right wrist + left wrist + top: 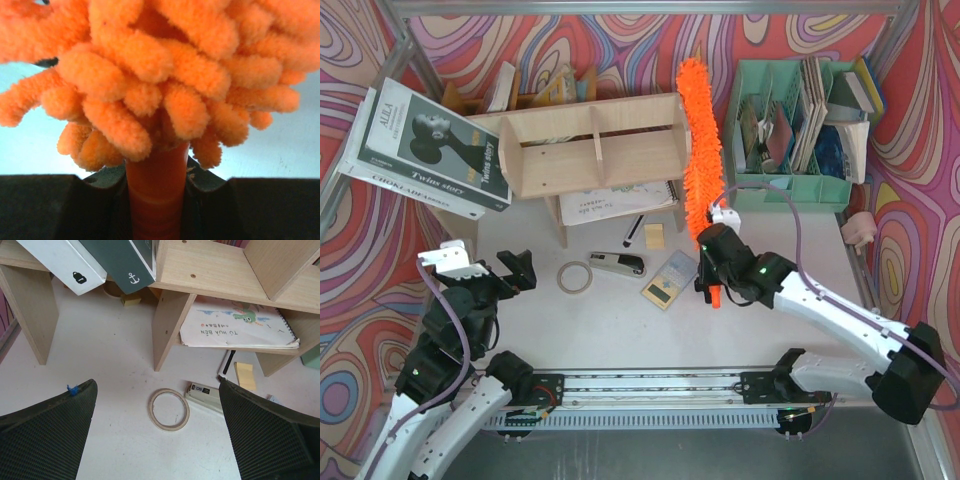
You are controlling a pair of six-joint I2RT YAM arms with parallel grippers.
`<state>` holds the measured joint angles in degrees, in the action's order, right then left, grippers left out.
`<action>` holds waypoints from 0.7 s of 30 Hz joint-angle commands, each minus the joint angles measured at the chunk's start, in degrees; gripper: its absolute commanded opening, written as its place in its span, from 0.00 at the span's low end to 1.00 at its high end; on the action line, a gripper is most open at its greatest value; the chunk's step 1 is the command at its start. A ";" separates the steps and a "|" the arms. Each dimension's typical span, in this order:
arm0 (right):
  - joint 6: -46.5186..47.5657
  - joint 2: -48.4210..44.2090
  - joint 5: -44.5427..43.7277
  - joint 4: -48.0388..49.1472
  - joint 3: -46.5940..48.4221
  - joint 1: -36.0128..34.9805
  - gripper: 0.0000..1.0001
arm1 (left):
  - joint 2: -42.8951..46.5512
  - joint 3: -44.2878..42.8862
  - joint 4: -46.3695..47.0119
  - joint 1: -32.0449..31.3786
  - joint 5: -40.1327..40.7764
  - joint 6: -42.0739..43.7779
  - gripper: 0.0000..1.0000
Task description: Dust the bookshelf with a duster
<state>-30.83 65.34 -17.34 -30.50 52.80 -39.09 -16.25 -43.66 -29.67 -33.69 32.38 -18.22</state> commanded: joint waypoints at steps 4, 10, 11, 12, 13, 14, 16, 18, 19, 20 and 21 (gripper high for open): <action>-3.59 2.77 2.82 5.47 -9.64 -0.37 0.00 | -0.36 0.86 1.46 0.51 -0.25 -0.42 0.98; -4.34 5.08 2.91 7.26 -12.50 -0.36 0.00 | -0.36 0.86 1.44 0.56 -0.29 -0.42 0.98; -3.92 5.07 2.28 6.77 -11.83 -0.37 0.00 | -0.36 0.86 1.48 0.51 -0.23 -0.42 0.98; -3.47 4.84 1.47 6.13 -10.78 -0.37 0.00 | -0.36 0.93 1.46 0.54 -0.23 -0.42 0.98; -2.84 4.56 0.75 5.31 -9.58 -0.36 0.00 | -0.40 0.88 1.46 0.56 -0.25 -0.42 0.98; -2.20 4.13 -0.05 4.51 -8.12 -0.32 0.00 | -0.44 0.86 1.46 0.51 -0.24 -0.42 0.98; -0.62 3.01 -1.63 2.63 -4.82 -0.30 0.00 | -0.45 0.81 1.46 0.55 -0.24 -0.42 0.98; 0.43 1.67 -3.06 0.84 -1.62 -0.36 0.00 | -0.45 0.86 1.47 0.53 -0.28 -0.42 0.98; 1.01 0.99 -3.53 0.32 -0.29 -0.37 0.00 | -0.45 0.81 1.39 0.51 -0.22 -0.42 0.98; 1.49 0.27 -3.76 -0.01 0.81 -0.37 0.00 | -0.40 0.83 1.38 0.55 -0.14 -0.50 0.98; 1.82 -0.31 -3.96 -0.20 1.68 -0.31 0.00 | -0.37 0.85 1.37 0.56 -0.19 -0.50 0.98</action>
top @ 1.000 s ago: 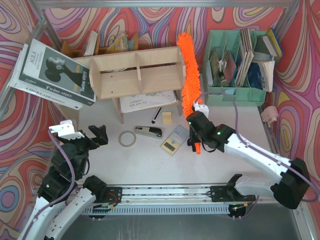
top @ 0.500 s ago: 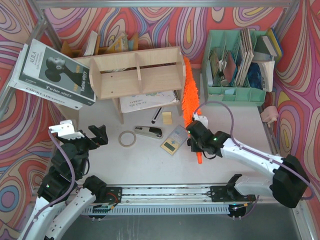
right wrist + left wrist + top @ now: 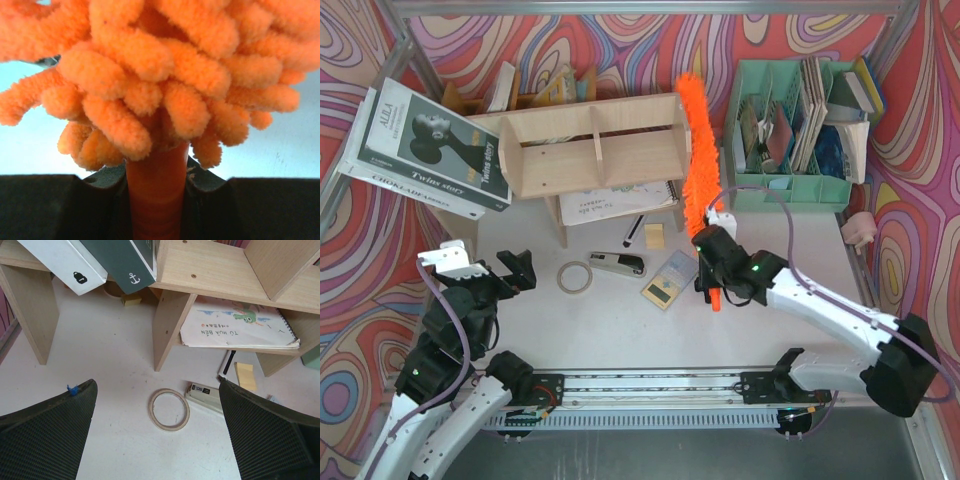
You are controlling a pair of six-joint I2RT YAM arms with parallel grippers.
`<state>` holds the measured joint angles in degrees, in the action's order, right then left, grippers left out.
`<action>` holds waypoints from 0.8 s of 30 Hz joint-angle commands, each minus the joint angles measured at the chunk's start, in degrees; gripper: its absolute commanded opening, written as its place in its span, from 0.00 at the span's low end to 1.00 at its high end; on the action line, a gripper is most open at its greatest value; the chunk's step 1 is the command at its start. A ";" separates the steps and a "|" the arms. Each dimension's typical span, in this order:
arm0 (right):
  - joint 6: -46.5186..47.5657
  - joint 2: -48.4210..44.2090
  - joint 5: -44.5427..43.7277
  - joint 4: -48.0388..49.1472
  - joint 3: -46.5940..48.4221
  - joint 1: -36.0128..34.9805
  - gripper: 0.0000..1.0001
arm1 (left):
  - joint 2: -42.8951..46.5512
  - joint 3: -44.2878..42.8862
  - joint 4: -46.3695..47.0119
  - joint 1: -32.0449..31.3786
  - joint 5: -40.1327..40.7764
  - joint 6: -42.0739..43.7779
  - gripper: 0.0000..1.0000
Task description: Dust the bookshelf with a duster
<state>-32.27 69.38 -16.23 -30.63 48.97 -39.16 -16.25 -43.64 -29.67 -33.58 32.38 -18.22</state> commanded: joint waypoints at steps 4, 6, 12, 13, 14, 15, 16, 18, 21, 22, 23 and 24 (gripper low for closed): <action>3.58 -5.12 -4.62 -0.35 6.17 -0.28 0.00 | -0.36 0.92 1.54 0.45 -0.26 -0.50 0.98; 2.93 -4.44 -4.16 -0.46 5.17 -0.31 0.00 | -0.45 0.90 1.46 0.48 -0.30 -0.50 0.98; -0.17 -3.25 -0.63 3.29 -1.28 -0.30 0.00 | -0.35 0.88 1.45 0.54 -0.25 -0.50 0.98; -0.78 -2.89 -0.22 3.85 -2.38 -0.31 0.00 | -0.36 0.92 1.46 0.49 -0.23 -0.50 0.98; -1.40 -2.59 0.32 4.56 -3.90 -0.26 0.00 | -0.44 0.92 1.46 0.49 -0.26 -0.50 0.98; -1.86 -2.28 0.97 5.26 -5.17 -0.30 0.00 | -0.49 0.90 1.50 0.53 -0.34 -0.50 0.98; -2.38 -1.99 1.43 6.03 -6.34 -0.31 0.00 | -0.53 0.90 1.46 0.54 -0.37 -0.50 0.98; -3.19 -1.17 2.53 7.51 -8.41 -0.30 0.00 | -0.62 0.88 1.49 0.49 -0.39 -0.50 0.98; -4.03 0.13 3.65 9.46 -10.93 -0.29 0.00 | -0.58 0.92 1.55 0.47 -0.39 -0.50 0.98; -4.35 0.62 4.03 10.08 -11.64 -0.30 0.00 | -0.62 0.92 1.50 0.47 -0.39 -0.50 0.98; -4.55 1.03 4.46 10.86 -12.29 -0.25 0.00 | -0.62 0.92 1.49 0.51 -0.52 -0.50 0.98; -4.64 1.51 4.65 11.33 -12.72 -0.26 0.00 | -0.62 0.92 1.51 0.52 -0.48 -0.50 0.98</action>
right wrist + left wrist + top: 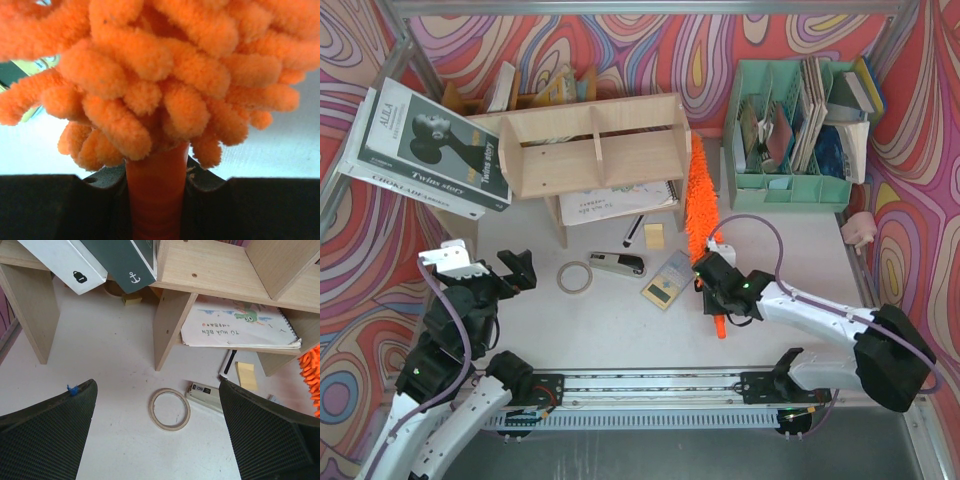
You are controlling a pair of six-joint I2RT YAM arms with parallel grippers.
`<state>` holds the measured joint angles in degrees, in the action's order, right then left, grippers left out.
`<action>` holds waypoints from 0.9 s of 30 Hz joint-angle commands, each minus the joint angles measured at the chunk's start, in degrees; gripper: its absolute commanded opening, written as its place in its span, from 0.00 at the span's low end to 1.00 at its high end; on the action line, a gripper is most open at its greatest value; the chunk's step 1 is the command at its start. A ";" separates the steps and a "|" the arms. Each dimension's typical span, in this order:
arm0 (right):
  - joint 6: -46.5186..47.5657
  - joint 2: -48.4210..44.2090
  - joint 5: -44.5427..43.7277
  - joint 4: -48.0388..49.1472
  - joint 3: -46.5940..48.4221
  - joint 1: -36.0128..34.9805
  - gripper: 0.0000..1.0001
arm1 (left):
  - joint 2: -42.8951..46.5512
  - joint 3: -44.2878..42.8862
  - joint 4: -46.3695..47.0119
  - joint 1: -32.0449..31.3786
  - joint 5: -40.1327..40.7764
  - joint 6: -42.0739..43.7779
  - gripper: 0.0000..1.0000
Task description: Dust the bookshelf with a duster
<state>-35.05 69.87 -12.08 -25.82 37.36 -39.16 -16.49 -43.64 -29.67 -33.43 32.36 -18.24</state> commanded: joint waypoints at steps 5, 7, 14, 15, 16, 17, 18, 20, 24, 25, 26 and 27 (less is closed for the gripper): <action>-1.01 1.44 -1.38 4.53 1.22 -0.30 0.00 | -0.30 0.92 1.37 0.45 -0.41 -0.48 0.98; 0.33 0.16 -2.49 2.68 4.12 -0.30 0.00 | -0.37 0.92 1.46 0.47 -0.37 -0.50 0.98; 3.09 -4.95 -4.70 -3.05 13.56 -0.30 0.00 | -0.32 0.87 1.36 0.42 -0.30 -0.48 0.98; 3.18 -5.39 -4.79 -3.42 14.29 -0.26 0.00 | -0.22 0.92 1.37 0.44 -0.24 -0.56 0.98; 3.30 -5.80 -4.82 -3.80 14.92 -0.30 0.00 | -0.14 0.92 1.37 0.43 -0.26 -0.57 0.98; 3.36 -5.95 -4.66 -3.92 15.27 -0.31 0.00 | -0.15 0.92 1.37 0.47 -0.28 -0.57 0.98; 3.34 -5.98 -4.44 -3.94 15.36 -0.31 0.00 | -0.12 0.92 1.37 0.39 -0.23 -0.57 0.98; 2.83 -5.74 -3.66 -3.46 14.66 -0.29 0.00 | -0.20 0.92 1.52 0.47 -0.28 -0.57 0.98; 0.35 -4.99 0.03 -1.02 11.09 -0.30 0.00 | -0.21 0.88 1.30 0.50 -0.37 -0.57 0.98; -0.29 -4.88 1.04 -0.09 9.95 -0.31 0.00 | -0.21 0.92 1.28 0.49 -0.43 -0.57 0.98; -0.98 -4.71 1.95 0.99 8.67 -0.30 0.00 | -0.13 0.88 1.28 0.55 -0.43 -0.57 0.98; -1.52 -4.49 2.64 1.75 7.48 -0.30 0.00 | -0.12 0.92 1.35 0.52 -0.37 -0.57 0.98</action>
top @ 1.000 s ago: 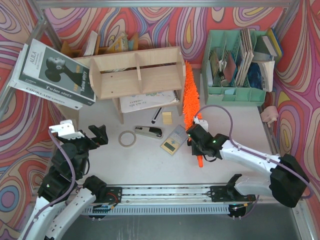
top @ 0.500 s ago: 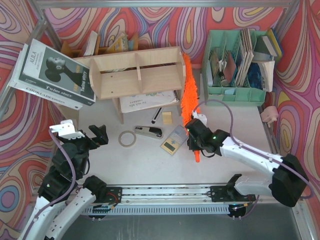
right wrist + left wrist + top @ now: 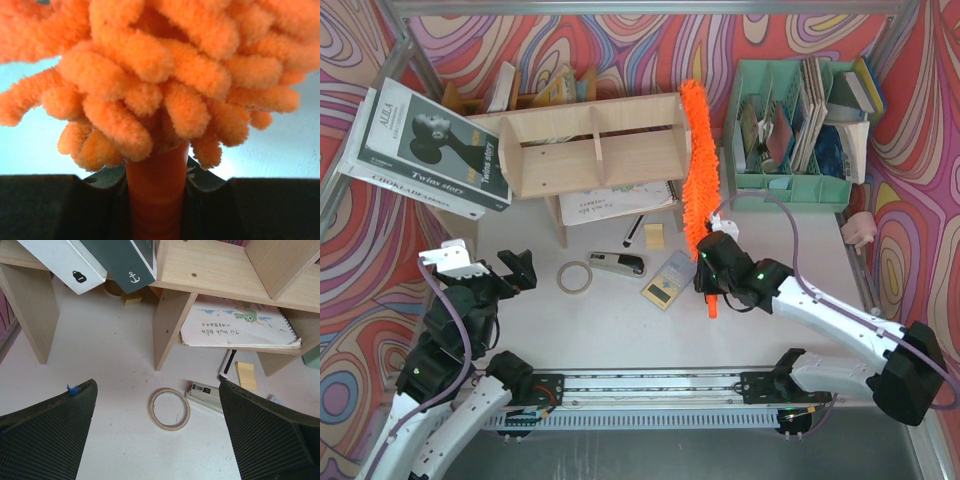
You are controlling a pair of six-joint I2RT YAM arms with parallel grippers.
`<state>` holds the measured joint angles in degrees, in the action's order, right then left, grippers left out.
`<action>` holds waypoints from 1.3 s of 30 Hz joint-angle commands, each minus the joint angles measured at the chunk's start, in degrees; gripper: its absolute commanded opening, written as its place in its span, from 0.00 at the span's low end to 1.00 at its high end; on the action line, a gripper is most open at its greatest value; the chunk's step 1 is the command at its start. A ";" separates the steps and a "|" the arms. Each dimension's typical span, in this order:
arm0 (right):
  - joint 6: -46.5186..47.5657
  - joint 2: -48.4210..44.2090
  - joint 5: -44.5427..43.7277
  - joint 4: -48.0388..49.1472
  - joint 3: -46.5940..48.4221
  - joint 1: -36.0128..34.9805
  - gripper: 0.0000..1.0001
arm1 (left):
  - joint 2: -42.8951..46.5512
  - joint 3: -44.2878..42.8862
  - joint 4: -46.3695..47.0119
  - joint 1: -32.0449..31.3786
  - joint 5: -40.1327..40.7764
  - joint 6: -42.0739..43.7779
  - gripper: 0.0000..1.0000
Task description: Dust the bookshelf with a duster
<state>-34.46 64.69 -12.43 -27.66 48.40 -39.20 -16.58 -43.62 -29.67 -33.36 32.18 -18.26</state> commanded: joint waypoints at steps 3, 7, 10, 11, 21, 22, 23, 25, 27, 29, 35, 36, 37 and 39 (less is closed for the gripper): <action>-3.74 1.86 4.95 5.64 -7.06 -0.26 0.00 | -0.12 0.86 1.41 0.49 -0.19 -0.55 0.98; -5.80 4.69 7.33 8.29 -11.26 -0.34 0.00 | -0.12 0.90 1.44 0.49 -0.24 -0.55 0.98; -6.24 6.46 8.09 10.05 -12.95 -0.38 0.00 | -0.42 0.92 1.57 0.49 -0.38 -0.55 0.98; -6.28 6.99 8.19 10.58 -13.41 -0.35 0.00 | -0.51 0.90 1.55 0.48 -0.44 -0.55 0.98; -6.01 12.49 8.33 14.14 -17.21 -0.44 0.00 | -0.56 0.90 1.63 0.58 -0.54 -0.46 0.98; -6.05 12.99 8.22 14.14 -17.36 -0.44 0.00 | -0.52 0.90 1.68 0.61 -0.54 -0.46 0.98; -6.06 13.35 8.21 14.17 -17.50 -0.44 0.00 | -0.55 0.90 1.64 0.64 -0.61 -0.46 0.98; -6.06 13.72 7.82 13.82 -17.32 -0.48 0.00 | -0.56 0.90 1.72 0.72 -0.72 -0.46 0.98; -5.76 12.91 7.18 12.32 -16.38 -0.53 0.00 | -0.56 0.90 1.64 0.72 -0.74 -0.46 0.98; -5.30 11.08 6.15 10.22 -14.61 -0.61 0.00 | -0.56 0.90 1.71 0.76 -0.79 -0.46 0.98; -4.85 5.45 4.61 3.18 -9.90 -0.61 0.00 | -0.56 0.90 1.73 0.80 -0.81 -0.55 0.98; -5.05 5.35 4.99 2.67 -9.76 -0.61 0.00 | -0.56 0.90 1.72 0.80 -0.88 -0.55 0.98; -5.09 5.41 5.38 2.45 -10.11 -0.68 0.00 | -0.56 0.90 1.72 0.84 -0.89 -0.55 0.98; -5.70 5.89 6.06 2.41 -10.94 -0.69 0.00 | -0.48 0.90 1.70 0.82 -0.98 -0.59 0.98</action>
<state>-40.49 71.42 -4.89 -23.07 36.23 -39.46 -16.88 -43.59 -29.65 -32.95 31.75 -18.48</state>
